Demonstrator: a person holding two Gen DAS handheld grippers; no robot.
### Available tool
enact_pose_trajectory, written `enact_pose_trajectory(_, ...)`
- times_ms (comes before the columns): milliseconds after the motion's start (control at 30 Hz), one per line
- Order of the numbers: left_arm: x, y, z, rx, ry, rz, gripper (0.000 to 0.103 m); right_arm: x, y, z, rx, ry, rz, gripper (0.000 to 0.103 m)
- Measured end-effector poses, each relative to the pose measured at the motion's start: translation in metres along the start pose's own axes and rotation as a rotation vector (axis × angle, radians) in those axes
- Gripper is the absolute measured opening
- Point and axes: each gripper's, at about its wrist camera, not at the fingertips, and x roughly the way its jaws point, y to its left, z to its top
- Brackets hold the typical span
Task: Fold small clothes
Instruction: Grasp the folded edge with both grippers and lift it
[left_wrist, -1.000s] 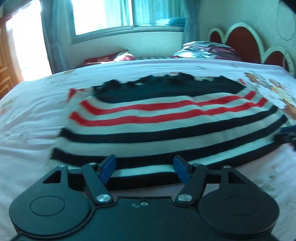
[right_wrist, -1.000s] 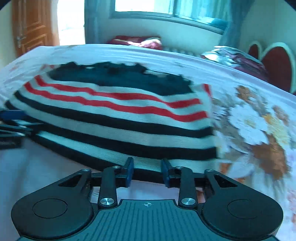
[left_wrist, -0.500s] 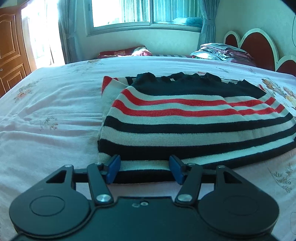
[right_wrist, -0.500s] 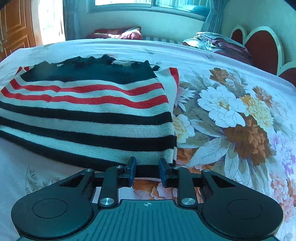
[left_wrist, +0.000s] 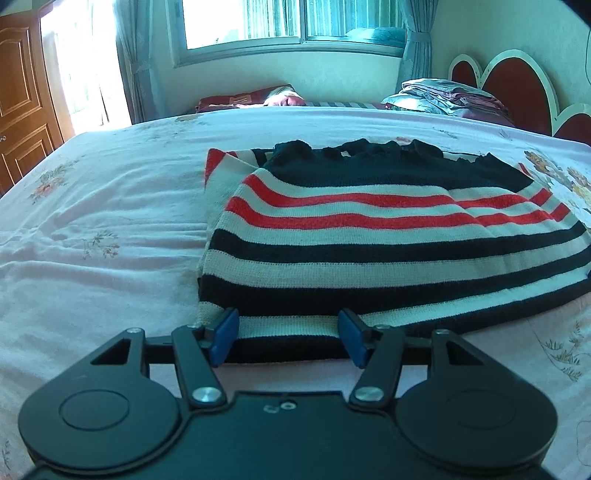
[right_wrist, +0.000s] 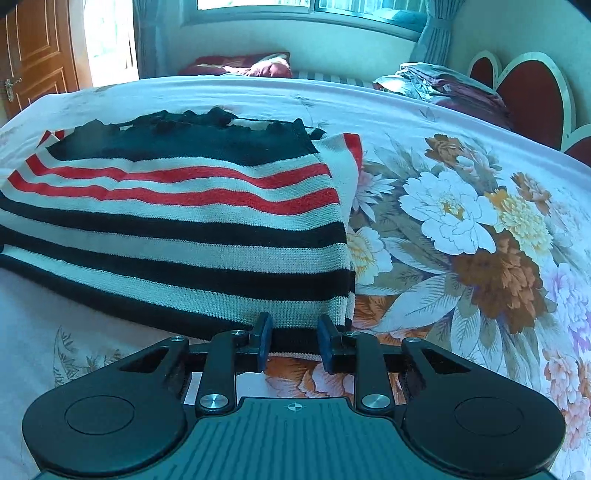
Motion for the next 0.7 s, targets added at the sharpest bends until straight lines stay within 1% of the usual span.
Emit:
enact_pose_trajectory(33,-0.004,0.001,0.000,-0.004,0.000,0.006,0.059,-0.003,-0.001,0.001,0.010,-0.003,0.005,0.026)
enact_pose_trajectory(67,-0.008,0.002,-0.001,-0.010,-0.005,0.010,0.060,-0.011,-0.002,0.001,0.020,-0.026,0.012,0.026)
enact_pose_trajectory(100,-0.014,0.003,-0.002,-0.017,-0.012,0.018,0.065,-0.019,-0.003,-0.001,0.027,-0.057,0.024,0.022)
enact_pose_trajectory(133,-0.021,0.006,-0.005,-0.035,-0.020,0.052,0.073,-0.027,-0.004,-0.003,0.034,-0.078,0.044,0.007)
enact_pose_trajectory(167,-0.028,0.009,-0.010,-0.067,-0.029,0.068,0.079,-0.033,-0.005,-0.005,0.045,-0.088,0.059,0.006)
enact_pose_trajectory(200,-0.033,0.014,-0.015,-0.112,-0.027,0.048,0.073,-0.038,-0.005,-0.008,0.051,-0.101,0.061,0.006)
enact_pose_trajectory(233,-0.037,0.020,-0.021,-0.172,-0.019,0.006,0.068,-0.042,-0.005,-0.010,0.055,-0.113,0.066,0.006)
enact_pose_trajectory(267,-0.040,0.025,-0.027,-0.232,-0.011,-0.031,0.058,-0.046,-0.004,-0.012,0.063,-0.121,0.080,0.006)
enact_pose_trajectory(300,-0.040,0.029,-0.032,-0.294,-0.003,-0.066,0.054,-0.048,-0.003,-0.013,0.070,-0.125,0.093,0.006)
enact_pose_trajectory(367,-0.038,0.039,-0.044,-0.456,0.001,-0.153,0.051,-0.051,0.000,-0.016,0.070,-0.138,0.104,0.006)
enact_pose_trajectory(433,-0.035,0.048,-0.051,-0.598,-0.024,-0.197,0.051,-0.052,0.004,-0.015,0.073,-0.143,0.111,0.006)
enact_pose_trajectory(467,-0.031,0.052,-0.051,-0.649,-0.029,-0.216,0.051,-0.052,0.005,-0.013,0.074,-0.147,0.116,0.006)
enact_pose_trajectory(567,-0.017,0.058,-0.046,-0.756,-0.040,-0.251,0.051,-0.048,0.008,-0.006,0.076,-0.153,0.131,0.006)
enact_pose_trajectory(700,0.007,0.061,-0.038,-0.858,-0.077,-0.265,0.051,-0.038,0.014,0.010,0.081,-0.160,0.164,0.006)
